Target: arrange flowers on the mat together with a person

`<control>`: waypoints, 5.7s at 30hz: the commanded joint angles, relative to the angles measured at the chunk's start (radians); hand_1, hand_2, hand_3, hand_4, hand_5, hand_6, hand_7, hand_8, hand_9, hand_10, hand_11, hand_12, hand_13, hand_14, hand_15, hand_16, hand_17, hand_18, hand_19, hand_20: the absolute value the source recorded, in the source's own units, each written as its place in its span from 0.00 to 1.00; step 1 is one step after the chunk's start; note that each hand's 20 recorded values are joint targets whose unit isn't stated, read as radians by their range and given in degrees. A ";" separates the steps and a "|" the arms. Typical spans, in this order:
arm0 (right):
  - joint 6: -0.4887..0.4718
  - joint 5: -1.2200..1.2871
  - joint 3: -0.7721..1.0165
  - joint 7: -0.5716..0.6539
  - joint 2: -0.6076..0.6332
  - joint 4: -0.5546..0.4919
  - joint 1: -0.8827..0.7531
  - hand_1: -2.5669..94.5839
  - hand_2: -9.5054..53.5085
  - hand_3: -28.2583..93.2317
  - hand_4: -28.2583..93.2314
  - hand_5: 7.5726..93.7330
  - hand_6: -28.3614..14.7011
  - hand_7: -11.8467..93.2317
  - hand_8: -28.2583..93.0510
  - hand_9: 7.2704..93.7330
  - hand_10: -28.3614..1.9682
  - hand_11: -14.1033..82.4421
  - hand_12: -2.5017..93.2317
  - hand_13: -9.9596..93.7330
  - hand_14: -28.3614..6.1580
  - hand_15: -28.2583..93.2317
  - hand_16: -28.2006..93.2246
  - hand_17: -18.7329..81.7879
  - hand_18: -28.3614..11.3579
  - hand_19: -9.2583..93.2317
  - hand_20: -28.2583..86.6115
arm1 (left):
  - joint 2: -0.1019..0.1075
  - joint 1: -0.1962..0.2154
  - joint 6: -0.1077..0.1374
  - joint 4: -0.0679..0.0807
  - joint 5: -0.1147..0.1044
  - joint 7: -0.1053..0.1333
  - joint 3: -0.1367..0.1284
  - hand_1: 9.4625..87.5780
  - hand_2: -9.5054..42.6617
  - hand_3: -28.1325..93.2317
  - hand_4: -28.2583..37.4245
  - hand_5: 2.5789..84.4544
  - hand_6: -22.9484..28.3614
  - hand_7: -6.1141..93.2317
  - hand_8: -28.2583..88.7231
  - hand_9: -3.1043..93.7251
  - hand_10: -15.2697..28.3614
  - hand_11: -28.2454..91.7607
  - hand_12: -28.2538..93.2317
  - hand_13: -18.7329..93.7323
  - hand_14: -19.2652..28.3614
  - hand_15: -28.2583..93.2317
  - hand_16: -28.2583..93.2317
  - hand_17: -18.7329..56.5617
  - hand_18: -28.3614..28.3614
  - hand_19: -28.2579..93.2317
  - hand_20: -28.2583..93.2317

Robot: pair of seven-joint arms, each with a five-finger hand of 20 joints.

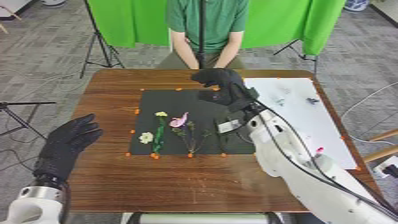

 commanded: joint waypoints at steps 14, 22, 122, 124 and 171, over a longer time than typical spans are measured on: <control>-0.138 1.023 0.891 -0.109 -0.071 -0.189 -0.925 0.21 0.22 0.96 0.05 0.45 0.59 0.30 0.15 0.45 0.45 0.32 0.28 0.46 0.45 0.50 0.44 0.32 0.17 0.59 0.50 | -0.019 0.002 0.003 -0.008 -0.005 0.074 0.039 0.26 0.33 0.81 0.10 0.50 0.55 0.31 0.16 0.42 0.71 0.53 0.38 0.45 0.78 0.63 0.23 0.22 0.92 0.69 0.30; -0.170 1.006 0.923 -0.126 -0.156 -0.161 -0.937 0.21 0.22 0.96 0.05 0.45 0.58 0.31 0.15 0.46 0.44 0.33 0.29 0.46 0.45 0.51 0.44 0.32 0.17 0.59 0.50 | -0.029 -0.059 -0.033 0.024 0.001 0.051 0.079 0.26 0.33 0.81 0.10 0.51 0.55 0.31 0.16 0.42 0.71 0.53 0.38 0.46 0.78 0.63 0.23 0.22 0.92 0.69 0.30; 0.160 0.539 0.689 -0.119 0.119 -0.042 -0.646 0.27 0.14 0.94 0.03 0.47 0.60 0.36 0.13 0.51 0.47 0.39 0.28 0.55 0.50 0.58 0.42 0.37 0.21 0.66 0.52 | -0.026 -0.017 0.000 0.015 -0.006 0.024 0.046 0.26 0.33 0.81 0.10 0.51 0.56 0.31 0.16 0.42 0.72 0.53 0.38 0.46 0.78 0.63 0.23 0.22 0.92 0.69 0.30; 0.243 0.384 0.650 -0.101 0.189 -0.004 -0.594 0.29 0.11 0.93 0.02 0.47 0.61 0.39 0.12 0.51 0.49 0.40 0.28 0.55 0.52 0.59 0.41 0.38 0.22 0.68 0.53 | -0.017 -0.022 -0.001 0.015 -0.005 0.025 0.043 0.26 0.33 0.81 0.10 0.50 0.56 0.31 0.16 0.42 0.72 0.53 0.38 0.46 0.78 0.63 0.23 0.22 0.92 0.69 0.30; 0.011 -0.361 -0.455 0.570 0.315 0.661 0.418 0.38 0.00 0.94 0.00 0.52 0.74 0.47 0.08 0.60 0.68 0.49 0.27 0.66 0.66 0.71 0.41 0.40 0.31 0.73 0.57 | 0.014 0.017 0.004 0.004 -0.008 0.010 0.007 0.26 0.33 0.81 0.10 0.51 0.56 0.31 0.16 0.42 0.72 0.53 0.38 0.46 0.78 0.63 0.23 0.22 0.92 0.70 0.30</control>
